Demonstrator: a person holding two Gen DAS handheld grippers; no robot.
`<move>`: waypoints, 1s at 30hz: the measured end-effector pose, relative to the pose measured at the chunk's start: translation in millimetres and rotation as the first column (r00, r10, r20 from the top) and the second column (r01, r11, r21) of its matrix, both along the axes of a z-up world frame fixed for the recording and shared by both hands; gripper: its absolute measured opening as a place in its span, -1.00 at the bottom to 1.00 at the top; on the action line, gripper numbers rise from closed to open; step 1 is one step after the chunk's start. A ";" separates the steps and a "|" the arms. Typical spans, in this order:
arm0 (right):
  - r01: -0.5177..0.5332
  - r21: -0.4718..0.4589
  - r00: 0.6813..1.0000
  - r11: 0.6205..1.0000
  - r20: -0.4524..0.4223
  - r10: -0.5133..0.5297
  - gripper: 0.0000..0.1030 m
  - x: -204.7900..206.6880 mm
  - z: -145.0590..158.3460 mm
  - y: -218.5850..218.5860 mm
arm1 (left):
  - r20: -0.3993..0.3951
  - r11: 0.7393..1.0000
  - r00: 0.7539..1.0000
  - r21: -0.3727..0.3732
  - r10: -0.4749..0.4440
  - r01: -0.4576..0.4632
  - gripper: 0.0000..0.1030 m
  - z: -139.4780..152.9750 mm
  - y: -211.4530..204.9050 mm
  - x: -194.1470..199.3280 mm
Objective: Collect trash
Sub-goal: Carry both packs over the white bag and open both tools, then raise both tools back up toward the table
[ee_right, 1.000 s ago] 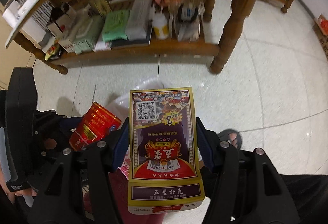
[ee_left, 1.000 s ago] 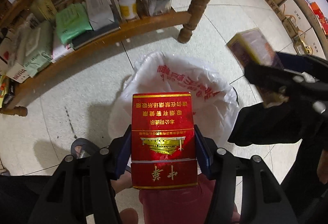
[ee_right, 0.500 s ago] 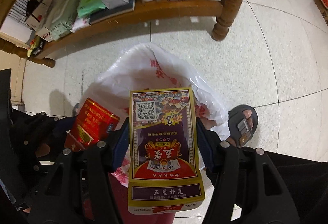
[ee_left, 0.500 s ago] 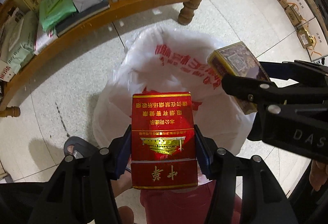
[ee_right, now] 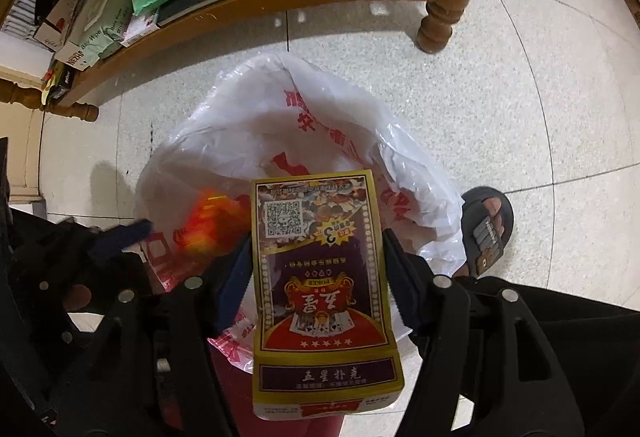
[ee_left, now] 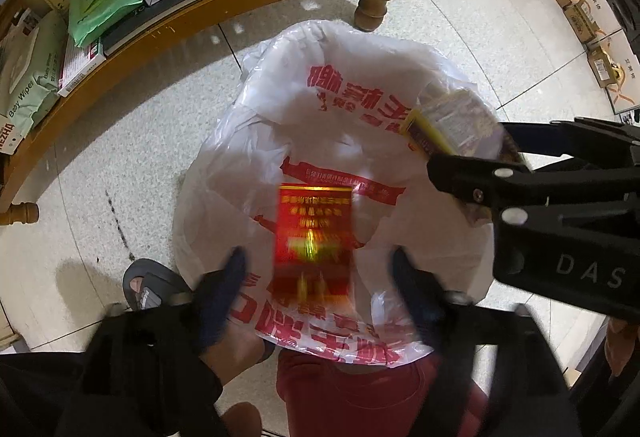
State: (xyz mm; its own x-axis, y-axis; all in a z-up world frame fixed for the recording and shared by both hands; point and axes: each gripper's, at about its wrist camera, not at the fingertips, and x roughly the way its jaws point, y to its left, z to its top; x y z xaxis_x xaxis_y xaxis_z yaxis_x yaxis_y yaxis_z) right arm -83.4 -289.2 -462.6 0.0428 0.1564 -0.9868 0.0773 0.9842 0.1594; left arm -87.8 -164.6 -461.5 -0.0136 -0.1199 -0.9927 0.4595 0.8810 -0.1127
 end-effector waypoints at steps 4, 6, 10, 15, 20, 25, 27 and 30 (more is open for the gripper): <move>0.012 0.000 1.000 1.000 0.009 -0.012 0.61 0.1 3.2 -2.0 | 0.001 1.000 1.000 -0.008 0.019 -0.019 0.83 1.7 4.0 1.6; 0.023 0.007 1.000 1.000 0.014 -0.023 0.65 0.5 5.0 -3.8 | 0.003 1.000 1.000 -0.016 0.018 -0.018 0.84 3.4 3.9 1.3; 0.058 0.027 0.998 0.998 0.038 -0.059 0.68 0.2 13.6 -10.2 | 0.009 1.000 1.000 -0.029 0.011 -0.010 0.84 6.8 2.8 -0.5; 0.077 0.030 0.994 0.997 0.071 -0.079 0.69 0.0 25.4 -15.1 | 0.024 0.996 1.000 -0.093 0.012 -0.010 0.84 19.1 5.1 0.4; 0.084 0.043 0.990 0.995 0.111 -0.089 0.69 -1.5 41.8 -17.6 | 0.062 0.991 0.998 -0.130 0.020 -0.012 0.84 34.7 5.9 3.8; 0.096 0.053 0.984 0.994 0.148 -0.103 0.69 -4.1 61.6 -20.9 | 0.078 0.988 0.996 -0.152 0.036 -0.023 0.84 46.4 9.3 5.0; 0.100 0.063 0.980 0.993 0.168 -0.109 0.69 -5.1 72.5 -22.3 | 0.085 0.984 0.995 -0.174 0.048 -0.032 0.84 54.2 12.6 6.0; 0.111 0.079 0.969 0.991 0.213 -0.126 0.69 -8.9 94.7 -26.3 | 0.116 0.976 0.991 -0.214 0.067 -0.041 0.84 68.5 16.3 6.4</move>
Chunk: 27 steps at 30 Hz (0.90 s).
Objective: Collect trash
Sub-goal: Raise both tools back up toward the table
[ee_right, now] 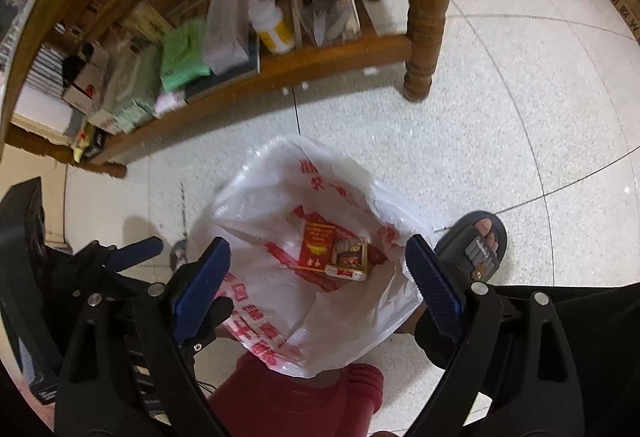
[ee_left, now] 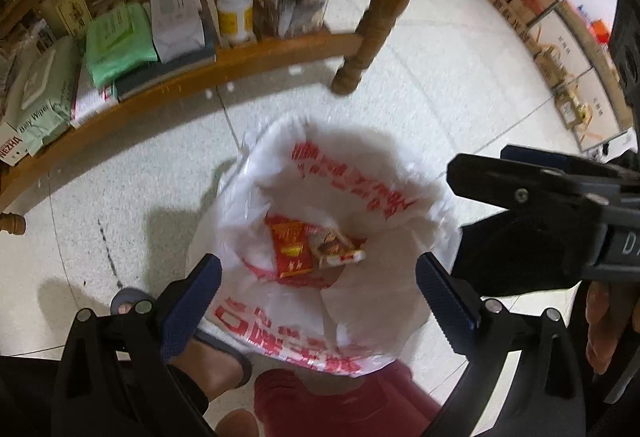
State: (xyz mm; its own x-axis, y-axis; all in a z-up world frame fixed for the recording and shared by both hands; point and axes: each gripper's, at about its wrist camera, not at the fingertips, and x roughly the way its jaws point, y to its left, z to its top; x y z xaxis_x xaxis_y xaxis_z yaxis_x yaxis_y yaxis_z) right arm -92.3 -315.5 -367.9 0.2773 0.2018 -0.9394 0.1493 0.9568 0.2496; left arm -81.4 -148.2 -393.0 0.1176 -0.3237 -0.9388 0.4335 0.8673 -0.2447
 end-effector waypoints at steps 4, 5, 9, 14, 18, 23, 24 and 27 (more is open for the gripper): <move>0.011 0.006 0.997 1.000 0.077 -0.011 0.69 -7.6 37.7 -4.7 | 0.041 0.997 0.999 -0.078 0.017 -0.014 0.84 27.9 4.6 1.7; 0.005 -0.005 0.995 1.000 0.104 -0.005 0.69 -10.1 50.4 -4.8 | 0.050 0.996 0.999 -0.086 0.019 -0.015 0.84 33.7 5.1 1.8; -0.015 -0.032 0.983 0.999 0.182 0.021 0.69 -15.1 89.5 -4.9 | 0.116 0.994 0.991 -0.097 0.069 -0.058 0.84 64.4 9.7 3.9; -0.031 -0.063 0.956 0.998 0.290 0.048 0.75 -20.5 145.0 -6.3 | 0.227 0.989 0.964 -0.064 0.141 -0.130 0.84 114.1 19.8 8.0; -0.045 -0.083 0.925 0.996 0.372 0.073 0.79 -23.2 189.1 -4.9 | 0.316 0.982 0.930 -0.021 0.186 -0.189 0.84 154.3 28.1 12.4; -0.076 -0.102 0.888 0.992 0.445 0.114 0.85 -25.0 232.2 1.9 | 0.425 0.972 0.878 -0.020 0.219 -0.233 0.85 202.4 40.7 12.9; -0.081 -0.109 0.880 0.991 0.459 0.122 0.87 -24.5 240.4 3.8 | 0.450 0.971 0.866 -0.013 0.218 -0.238 0.85 210.8 42.9 13.4; -0.094 -0.146 0.850 0.985 0.503 0.156 0.87 -24.5 268.1 8.5 | 0.509 0.968 0.831 -0.019 0.225 -0.251 0.85 237.1 46.7 12.6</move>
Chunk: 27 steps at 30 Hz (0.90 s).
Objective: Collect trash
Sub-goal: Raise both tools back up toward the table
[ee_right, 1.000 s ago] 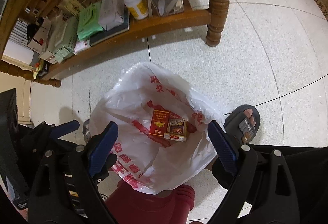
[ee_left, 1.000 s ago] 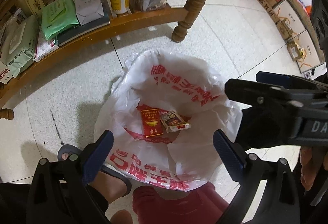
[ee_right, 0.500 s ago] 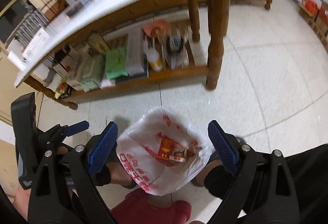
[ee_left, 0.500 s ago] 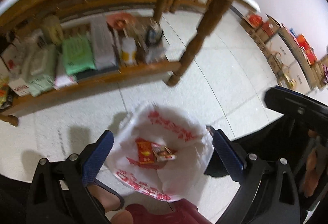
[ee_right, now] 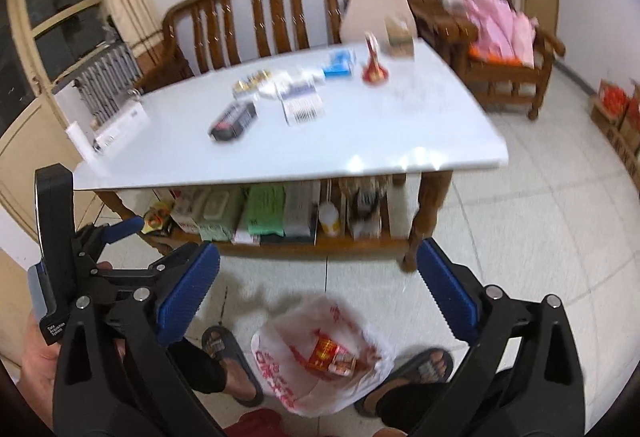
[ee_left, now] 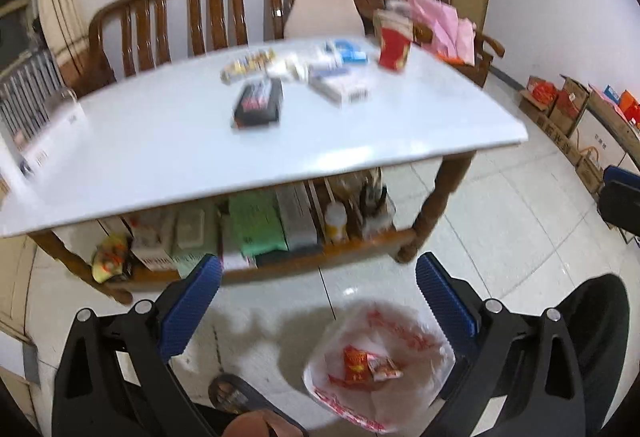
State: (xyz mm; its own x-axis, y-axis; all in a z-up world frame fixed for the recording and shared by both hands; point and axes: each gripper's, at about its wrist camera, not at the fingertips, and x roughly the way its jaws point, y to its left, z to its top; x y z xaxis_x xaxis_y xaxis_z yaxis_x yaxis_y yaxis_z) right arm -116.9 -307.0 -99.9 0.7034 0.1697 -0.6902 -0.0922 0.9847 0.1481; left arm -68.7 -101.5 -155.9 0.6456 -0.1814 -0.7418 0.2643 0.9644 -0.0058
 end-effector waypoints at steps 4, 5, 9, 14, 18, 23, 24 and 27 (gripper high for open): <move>-0.013 -0.028 0.998 1.000 0.063 0.015 0.87 3.3 31.3 3.7 | 0.074 1.000 0.997 -0.019 0.024 -0.022 0.85 31.2 6.3 3.4; -0.011 -0.035 0.997 0.999 0.074 0.013 0.87 5.7 38.0 4.3 | 0.080 1.000 0.996 -0.017 0.028 -0.026 0.85 33.8 6.3 4.6; -0.011 -0.046 0.993 0.999 0.118 0.017 0.87 10.7 57.9 8.1 | 0.095 0.998 0.994 -0.023 0.052 -0.050 0.85 45.5 10.9 13.0; -0.001 -0.082 0.979 0.997 0.201 0.018 0.87 10.0 75.0 15.6 | 0.101 0.998 0.993 -0.032 0.064 -0.062 0.85 54.5 18.7 18.7; 0.012 -0.089 0.970 0.996 0.242 0.010 0.87 14.5 86.4 15.9 | 0.110 0.997 0.991 -0.028 0.074 -0.071 0.85 61.1 23.0 23.6; 0.015 -0.079 0.964 0.997 0.266 0.007 0.87 25.3 98.5 17.1 | 0.123 0.994 0.987 -0.037 0.102 -0.098 0.85 72.7 32.0 34.9; 0.013 -0.076 0.962 0.997 0.271 0.008 0.87 27.5 101.1 17.6 | 0.124 0.993 0.986 -0.047 0.111 -0.106 0.85 75.2 34.7 37.9; 0.008 -0.070 0.960 0.998 0.280 0.012 0.87 35.2 110.0 19.5 | 0.123 0.993 0.986 -0.047 0.115 -0.111 0.85 80.0 37.2 46.4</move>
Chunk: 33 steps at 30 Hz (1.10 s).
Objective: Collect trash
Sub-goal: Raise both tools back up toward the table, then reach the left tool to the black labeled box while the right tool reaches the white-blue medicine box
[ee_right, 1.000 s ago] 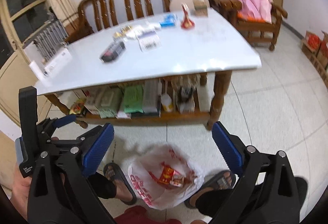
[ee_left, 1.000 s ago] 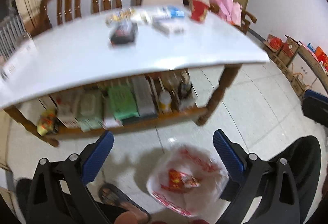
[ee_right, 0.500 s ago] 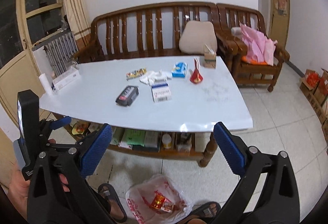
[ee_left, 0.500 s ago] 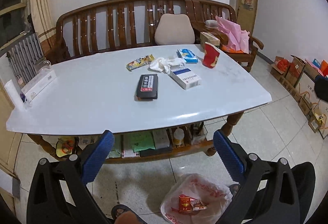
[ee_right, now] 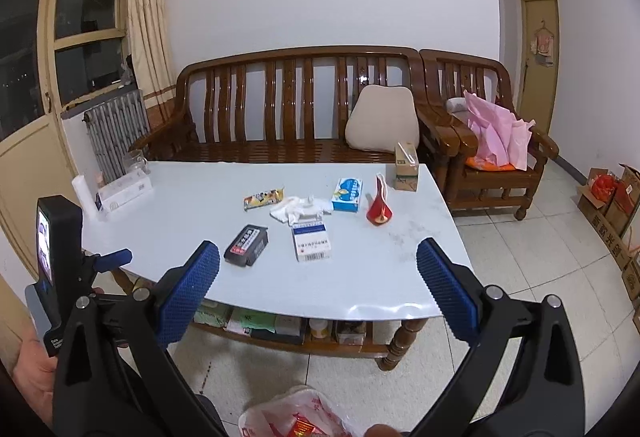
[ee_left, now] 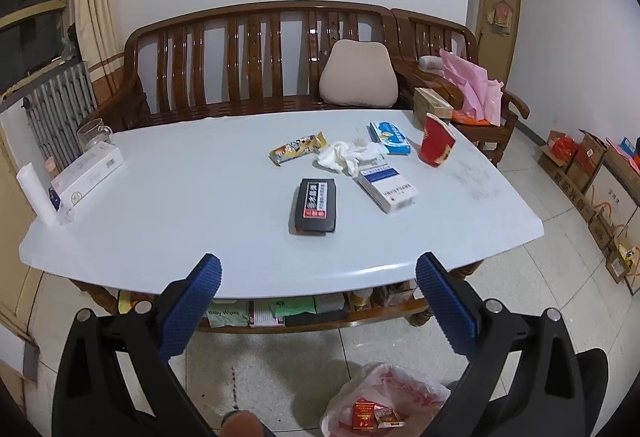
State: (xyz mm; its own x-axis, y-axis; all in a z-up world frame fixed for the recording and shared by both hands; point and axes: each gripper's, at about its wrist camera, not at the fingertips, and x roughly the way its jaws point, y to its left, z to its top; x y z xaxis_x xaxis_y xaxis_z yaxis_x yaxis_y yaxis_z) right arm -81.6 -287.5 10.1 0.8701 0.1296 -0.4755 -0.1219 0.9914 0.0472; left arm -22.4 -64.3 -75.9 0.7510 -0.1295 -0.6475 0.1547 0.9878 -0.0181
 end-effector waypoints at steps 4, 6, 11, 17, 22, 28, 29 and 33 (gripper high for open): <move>0.001 0.009 1.000 1.000 0.025 -0.001 0.87 5.8 10.6 3.9 | 0.003 1.000 1.000 -0.017 0.010 -0.010 0.85 6.6 5.8 9.0; -0.002 0.021 0.999 1.000 0.035 0.002 0.87 9.7 13.8 5.3 | 0.007 1.000 1.000 -0.025 0.013 -0.013 0.85 8.0 7.6 11.9; -0.007 0.018 1.000 1.000 -0.016 0.007 0.87 31.4 12.0 9.4 | 0.008 1.000 1.000 -0.011 0.010 -0.010 0.85 7.5 6.0 25.3; -0.034 -0.002 0.993 0.999 -0.117 0.034 0.87 68.4 -0.7 15.5 | -0.010 1.000 1.000 0.017 0.010 -0.010 0.85 0.6 0.1 50.3; -0.057 -0.029 0.976 0.998 -0.213 0.049 0.87 107.2 -18.0 22.4 | -0.066 1.000 0.998 0.024 0.011 -0.010 0.85 -20.3 -1.8 79.8; -0.062 -0.057 0.963 0.996 -0.267 0.045 0.87 144.6 -38.7 25.9 | -0.108 1.000 0.994 0.024 0.013 -0.010 0.85 -41.8 -0.7 105.3; -0.061 -0.059 0.961 0.996 -0.273 0.043 0.87 149.3 -41.7 25.6 | -0.112 1.000 0.994 0.024 0.012 -0.009 0.85 -44.6 -0.9 108.7; -0.061 -0.062 0.955 0.996 -0.294 0.041 0.87 165.5 -55.5 26.2 | -0.122 1.000 0.993 0.023 0.011 -0.008 0.85 -52.9 -3.1 120.7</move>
